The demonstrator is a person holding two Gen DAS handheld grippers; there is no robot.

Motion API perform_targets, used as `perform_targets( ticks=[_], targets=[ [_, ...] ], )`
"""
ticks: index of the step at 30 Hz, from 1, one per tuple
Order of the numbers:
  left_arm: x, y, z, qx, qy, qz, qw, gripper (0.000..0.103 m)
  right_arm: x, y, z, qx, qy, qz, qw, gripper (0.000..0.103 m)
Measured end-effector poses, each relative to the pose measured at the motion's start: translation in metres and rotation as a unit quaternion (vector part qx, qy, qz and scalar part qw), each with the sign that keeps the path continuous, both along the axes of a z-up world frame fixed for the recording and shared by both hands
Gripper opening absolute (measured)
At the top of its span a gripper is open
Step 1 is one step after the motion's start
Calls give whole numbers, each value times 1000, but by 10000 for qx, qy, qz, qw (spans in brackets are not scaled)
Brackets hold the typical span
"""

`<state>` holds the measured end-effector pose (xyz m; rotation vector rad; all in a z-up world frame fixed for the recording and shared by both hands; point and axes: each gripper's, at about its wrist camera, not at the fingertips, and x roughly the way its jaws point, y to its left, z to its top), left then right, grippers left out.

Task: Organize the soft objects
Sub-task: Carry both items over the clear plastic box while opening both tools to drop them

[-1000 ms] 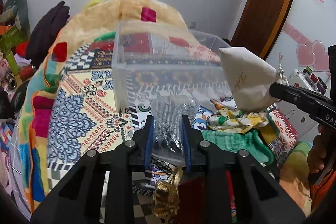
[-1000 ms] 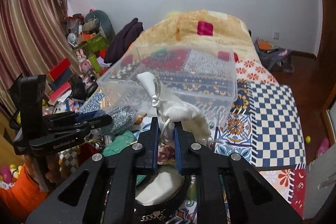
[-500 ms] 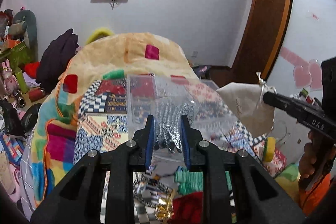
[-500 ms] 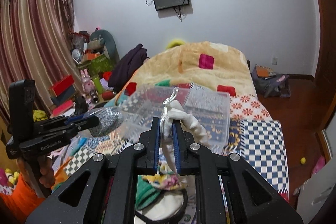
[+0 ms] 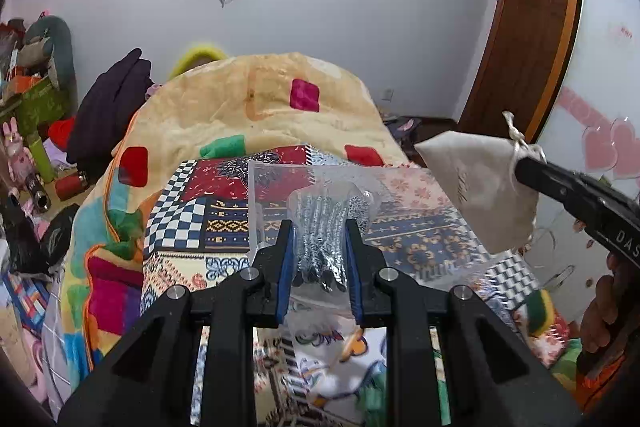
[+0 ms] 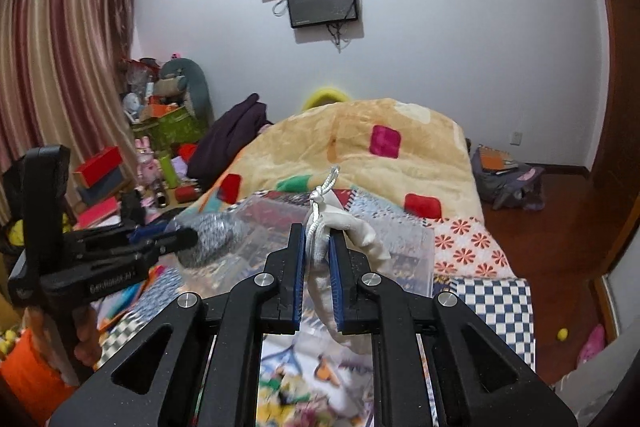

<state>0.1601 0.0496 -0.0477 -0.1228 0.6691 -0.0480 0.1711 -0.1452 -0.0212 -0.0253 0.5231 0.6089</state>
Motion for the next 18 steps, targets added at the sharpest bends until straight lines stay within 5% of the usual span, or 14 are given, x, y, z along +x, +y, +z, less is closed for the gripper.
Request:
perform_targets(
  ticks=[10, 18],
  targets=[
    [55, -11, -53, 254, 842, -53, 9961, 23, 59, 21, -51, -395, 739, -377, 9958, 10],
    [59, -26, -56, 679, 796, -76, 9945, 25, 71, 26, -72, -586, 1287, -243, 9897, 11]
  ],
)
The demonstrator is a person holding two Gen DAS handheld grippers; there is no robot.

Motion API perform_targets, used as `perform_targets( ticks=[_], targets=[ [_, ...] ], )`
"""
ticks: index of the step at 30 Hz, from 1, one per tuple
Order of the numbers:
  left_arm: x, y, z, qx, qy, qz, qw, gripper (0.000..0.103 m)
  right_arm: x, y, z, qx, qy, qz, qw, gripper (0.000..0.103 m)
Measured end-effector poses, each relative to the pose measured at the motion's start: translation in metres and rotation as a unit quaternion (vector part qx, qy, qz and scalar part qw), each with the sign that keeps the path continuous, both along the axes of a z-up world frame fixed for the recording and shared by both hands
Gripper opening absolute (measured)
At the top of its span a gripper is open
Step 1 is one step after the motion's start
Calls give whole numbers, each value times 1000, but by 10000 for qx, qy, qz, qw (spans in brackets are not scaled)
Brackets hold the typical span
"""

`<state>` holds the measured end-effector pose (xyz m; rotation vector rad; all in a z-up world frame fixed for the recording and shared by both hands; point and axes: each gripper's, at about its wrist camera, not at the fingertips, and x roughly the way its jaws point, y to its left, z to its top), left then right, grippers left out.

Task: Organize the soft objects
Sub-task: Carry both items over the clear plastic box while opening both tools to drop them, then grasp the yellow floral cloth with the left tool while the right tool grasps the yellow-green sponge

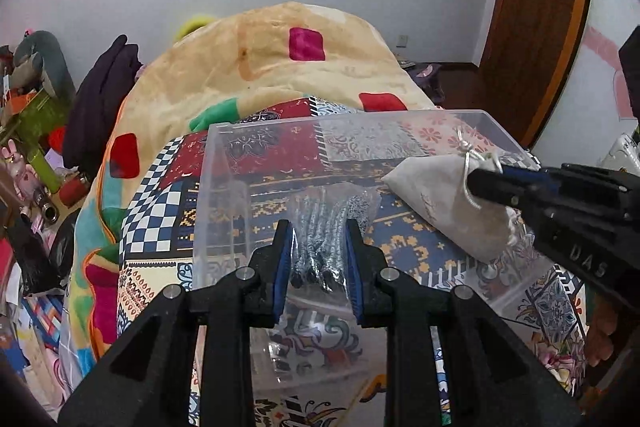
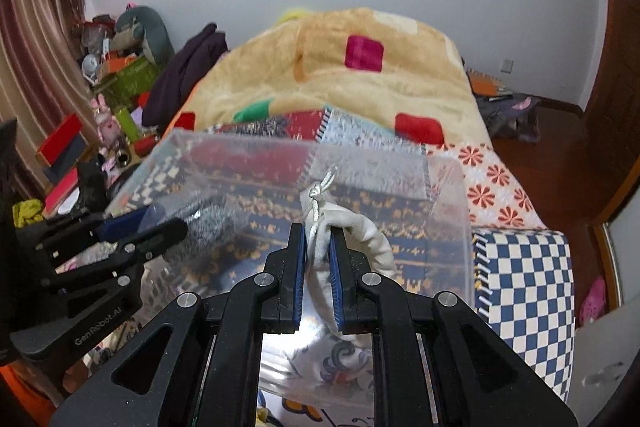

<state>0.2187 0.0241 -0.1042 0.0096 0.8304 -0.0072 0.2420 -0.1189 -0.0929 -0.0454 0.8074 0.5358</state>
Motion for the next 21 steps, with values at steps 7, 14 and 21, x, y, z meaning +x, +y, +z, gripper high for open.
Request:
perform_targets(
  ticks=[7, 14, 21],
  targets=[
    [-11, 6, 11, -175, -81, 32, 9998, 51, -14, -3, 3, -152, 43, 211, 9997, 45],
    [-41, 12, 40, -342, -391, 23, 9986, 66, -44, -21, 24, -87, -194, 367, 9991, 62],
    [-73, 3, 58, -512, -586, -171, 9968, 82, -82, -69, 45, -33, -627, 3, 9980, 82]
  ],
)
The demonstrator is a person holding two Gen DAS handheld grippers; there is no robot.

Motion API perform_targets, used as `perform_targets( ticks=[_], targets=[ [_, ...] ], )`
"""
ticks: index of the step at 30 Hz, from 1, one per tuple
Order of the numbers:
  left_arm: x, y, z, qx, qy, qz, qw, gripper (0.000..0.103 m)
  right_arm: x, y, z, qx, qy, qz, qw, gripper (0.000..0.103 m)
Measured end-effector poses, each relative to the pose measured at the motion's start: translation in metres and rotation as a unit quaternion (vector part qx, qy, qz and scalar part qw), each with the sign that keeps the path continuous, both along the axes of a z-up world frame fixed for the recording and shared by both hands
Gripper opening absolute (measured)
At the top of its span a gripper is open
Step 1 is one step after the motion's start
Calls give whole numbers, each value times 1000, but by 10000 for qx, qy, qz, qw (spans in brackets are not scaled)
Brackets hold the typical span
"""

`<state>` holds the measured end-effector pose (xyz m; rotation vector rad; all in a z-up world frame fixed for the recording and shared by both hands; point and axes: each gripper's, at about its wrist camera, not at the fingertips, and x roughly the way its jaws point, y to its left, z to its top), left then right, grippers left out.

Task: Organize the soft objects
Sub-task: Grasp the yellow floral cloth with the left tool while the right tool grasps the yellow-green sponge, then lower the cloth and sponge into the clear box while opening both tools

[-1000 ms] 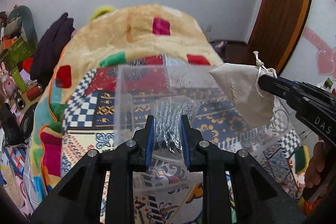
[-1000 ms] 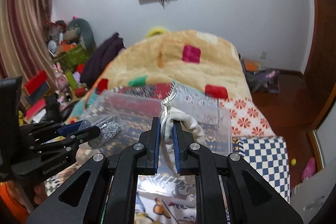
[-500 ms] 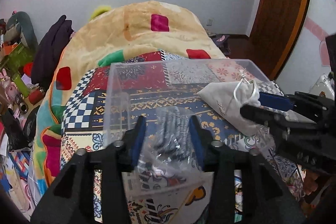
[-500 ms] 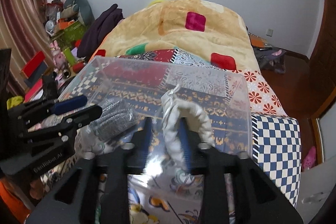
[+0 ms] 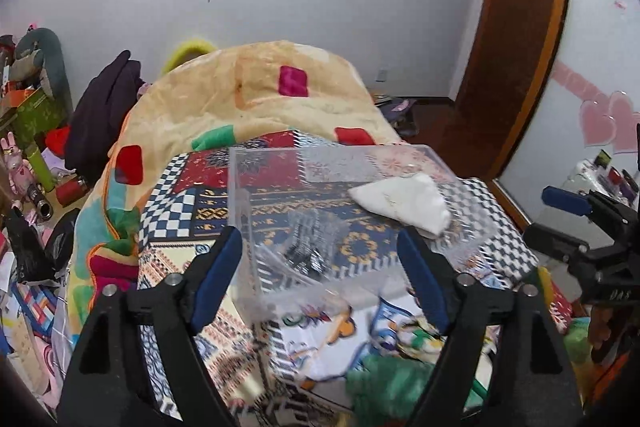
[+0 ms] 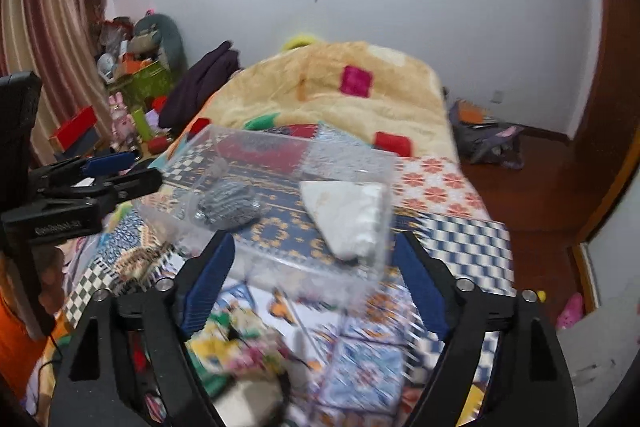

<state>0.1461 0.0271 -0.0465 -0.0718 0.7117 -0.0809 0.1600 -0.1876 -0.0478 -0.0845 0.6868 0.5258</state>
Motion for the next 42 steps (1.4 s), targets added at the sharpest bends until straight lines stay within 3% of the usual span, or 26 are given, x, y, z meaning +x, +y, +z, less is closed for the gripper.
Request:
perform_targets(
  ticks=[7, 11, 18, 20, 22, 24, 28, 32, 35, 42],
  targets=[
    [-21, -28, -3, 91, 7, -354, 9993, 90, -17, -53, -14, -290, 138, -656, 9973, 83],
    [-27, -48, -14, 56, 198, -634, 9978, 92, -20, -82, -40, -309, 581, -995, 9929, 83],
    [-27, -85, -46, 114, 662, -1099, 9917, 92, -15, -109, -82, 100, 1388, -1192, 9831, 83],
    [-25, -94, -55, 87, 815, -1224, 9891, 91, -16, -112, -89, 226, 1534, -1155, 9811, 79],
    [-22, -102, -61, 101, 913, -1310, 9871, 91, -15, -113, -95, 312, 1679, -1106, 9791, 62],
    [-22, -108, -65, 103, 949, -1355, 9862, 85, -14, -114, -98, 347, 1766, -1058, 9780, 51],
    [-18, -114, -73, 90, 1134, -1473, 9825, 60, -16, -110, -99, 300, 1745, -942, 9797, 28],
    [-18, -114, -79, 60, 1246, -1551, 9800, 33, -20, -105, -94, 232, 1574, -875, 9834, 27],
    [-20, -111, -78, 48, 1199, -1537, 9808, 18, -24, -98, -86, 151, 1380, -824, 9869, 26],
    [-27, -97, -54, -33, 806, -1379, 9872, 13, -29, -76, -64, 79, 953, -613, 9935, 25]
  ],
)
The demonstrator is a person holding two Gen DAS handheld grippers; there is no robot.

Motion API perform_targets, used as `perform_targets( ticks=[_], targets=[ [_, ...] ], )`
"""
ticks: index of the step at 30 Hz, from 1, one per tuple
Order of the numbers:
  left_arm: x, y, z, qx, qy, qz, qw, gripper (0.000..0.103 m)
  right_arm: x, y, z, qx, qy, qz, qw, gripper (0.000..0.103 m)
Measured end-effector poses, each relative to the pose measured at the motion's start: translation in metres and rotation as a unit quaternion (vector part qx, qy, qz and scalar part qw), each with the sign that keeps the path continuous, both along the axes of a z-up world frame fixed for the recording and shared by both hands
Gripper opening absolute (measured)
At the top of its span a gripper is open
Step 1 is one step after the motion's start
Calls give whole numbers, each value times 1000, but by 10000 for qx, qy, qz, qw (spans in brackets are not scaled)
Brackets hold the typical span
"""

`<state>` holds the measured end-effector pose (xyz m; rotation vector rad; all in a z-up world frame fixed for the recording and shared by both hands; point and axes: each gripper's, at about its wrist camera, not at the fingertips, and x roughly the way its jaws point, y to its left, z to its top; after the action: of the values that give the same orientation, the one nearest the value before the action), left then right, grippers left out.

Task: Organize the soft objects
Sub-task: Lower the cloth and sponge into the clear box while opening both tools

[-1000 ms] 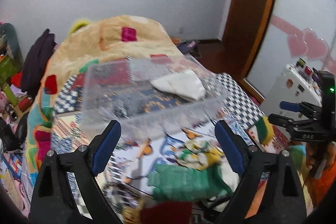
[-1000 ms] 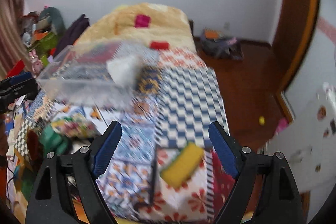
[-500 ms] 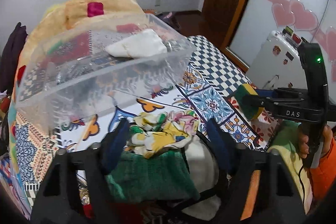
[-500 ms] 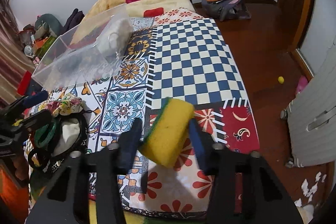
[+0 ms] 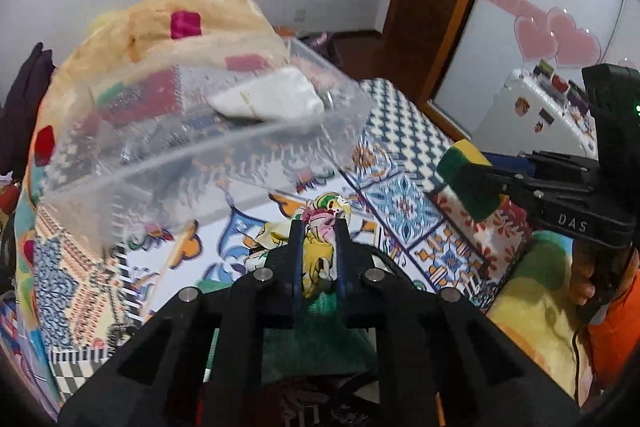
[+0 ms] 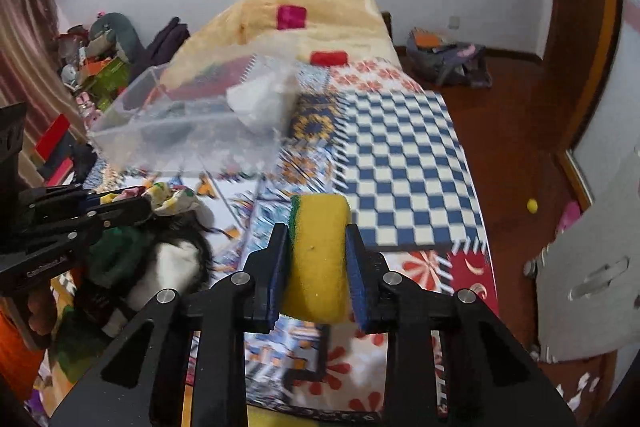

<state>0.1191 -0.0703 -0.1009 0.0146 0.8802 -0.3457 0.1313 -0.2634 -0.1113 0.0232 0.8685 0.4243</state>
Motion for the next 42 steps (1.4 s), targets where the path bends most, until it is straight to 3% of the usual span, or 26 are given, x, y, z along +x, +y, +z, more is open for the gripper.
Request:
perform_targets(
  ticks=[12, 20, 29, 37, 42],
  targets=[
    [-8, 46, 74, -403, -1001, 561, 9926, 12, 5, 57, 60, 311, -881, 587, 9939, 25],
    [8, 67, 96, -415, -1347, 807, 9867, 12, 22, 95, 85, 472, -1374, 738, 9866, 25],
    [51, 81, 70, -70, -1136, 1101, 9874, 12, 55, 126, 78, 468, -1263, 710, 9883, 25],
    [85, 89, 24, 21, -569, 1240, 9906, 12, 86, 143, 41, 75, -804, 590, 9950, 26],
    [96, 90, 8, -68, -432, 1265, 9910, 12, 98, 144, 23, -132, -524, 563, 9970, 26]
  ],
)
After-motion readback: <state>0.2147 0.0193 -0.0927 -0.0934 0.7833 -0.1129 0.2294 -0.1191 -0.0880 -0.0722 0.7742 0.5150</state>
